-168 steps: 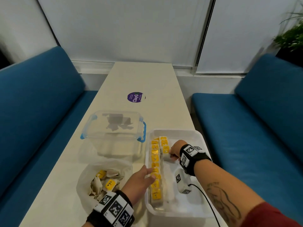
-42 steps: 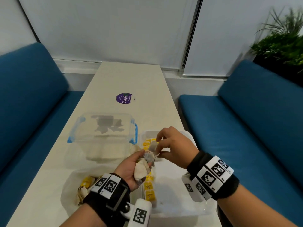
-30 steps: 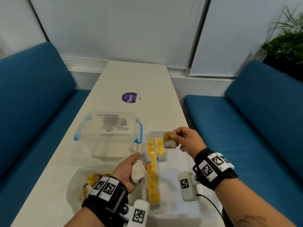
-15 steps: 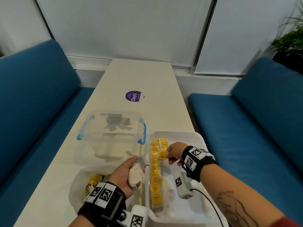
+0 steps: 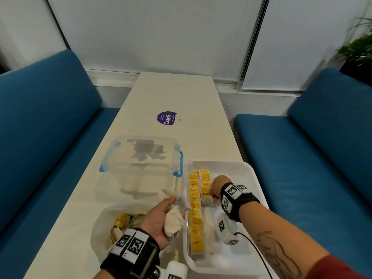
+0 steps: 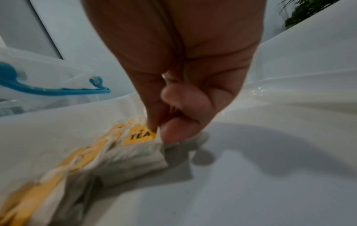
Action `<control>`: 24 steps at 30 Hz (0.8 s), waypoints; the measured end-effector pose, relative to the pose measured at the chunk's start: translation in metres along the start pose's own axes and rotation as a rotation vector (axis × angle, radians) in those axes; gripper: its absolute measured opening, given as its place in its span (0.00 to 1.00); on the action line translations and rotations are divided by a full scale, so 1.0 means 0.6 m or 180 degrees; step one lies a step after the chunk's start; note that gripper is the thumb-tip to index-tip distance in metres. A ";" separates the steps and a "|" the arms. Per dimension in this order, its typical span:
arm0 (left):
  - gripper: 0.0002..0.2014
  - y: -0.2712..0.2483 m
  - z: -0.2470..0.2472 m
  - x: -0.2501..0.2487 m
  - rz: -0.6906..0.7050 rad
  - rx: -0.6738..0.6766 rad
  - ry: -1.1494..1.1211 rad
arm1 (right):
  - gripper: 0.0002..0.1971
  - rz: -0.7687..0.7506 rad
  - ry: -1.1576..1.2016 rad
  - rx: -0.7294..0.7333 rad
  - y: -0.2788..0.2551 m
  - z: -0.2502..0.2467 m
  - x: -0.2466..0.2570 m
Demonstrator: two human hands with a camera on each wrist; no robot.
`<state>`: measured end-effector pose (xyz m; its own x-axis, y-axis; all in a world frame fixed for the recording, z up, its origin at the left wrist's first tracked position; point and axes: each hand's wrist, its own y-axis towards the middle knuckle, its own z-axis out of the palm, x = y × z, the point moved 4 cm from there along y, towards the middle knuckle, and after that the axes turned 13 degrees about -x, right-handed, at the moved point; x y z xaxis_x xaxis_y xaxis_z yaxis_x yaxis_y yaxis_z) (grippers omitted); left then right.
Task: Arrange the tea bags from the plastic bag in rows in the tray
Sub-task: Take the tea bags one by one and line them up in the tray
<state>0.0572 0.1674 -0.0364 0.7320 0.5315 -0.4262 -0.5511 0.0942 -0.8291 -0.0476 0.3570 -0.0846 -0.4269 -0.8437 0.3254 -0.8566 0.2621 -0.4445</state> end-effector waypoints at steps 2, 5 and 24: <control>0.09 -0.005 0.002 0.003 -0.0005 0.0052 0.0022 | 0.14 -0.0025 -0.0301 -0.0282 -0.007 -0.005 0.005; 0.09 -0.004 0.004 0.004 0.0007 0.0001 0.0059 | 0.10 -0.0385 0.0299 -0.0773 -0.037 -0.038 0.018; 0.14 0.018 0.033 0.032 -0.0110 0.0256 0.0156 | 0.08 -0.2404 0.0409 -0.1525 -0.233 -0.066 0.024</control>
<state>0.0573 0.1956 -0.0467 0.7687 0.4853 -0.4167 -0.5542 0.1801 -0.8127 0.0543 0.3266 0.0149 0.2937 -0.8189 0.4931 -0.9386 -0.1492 0.3112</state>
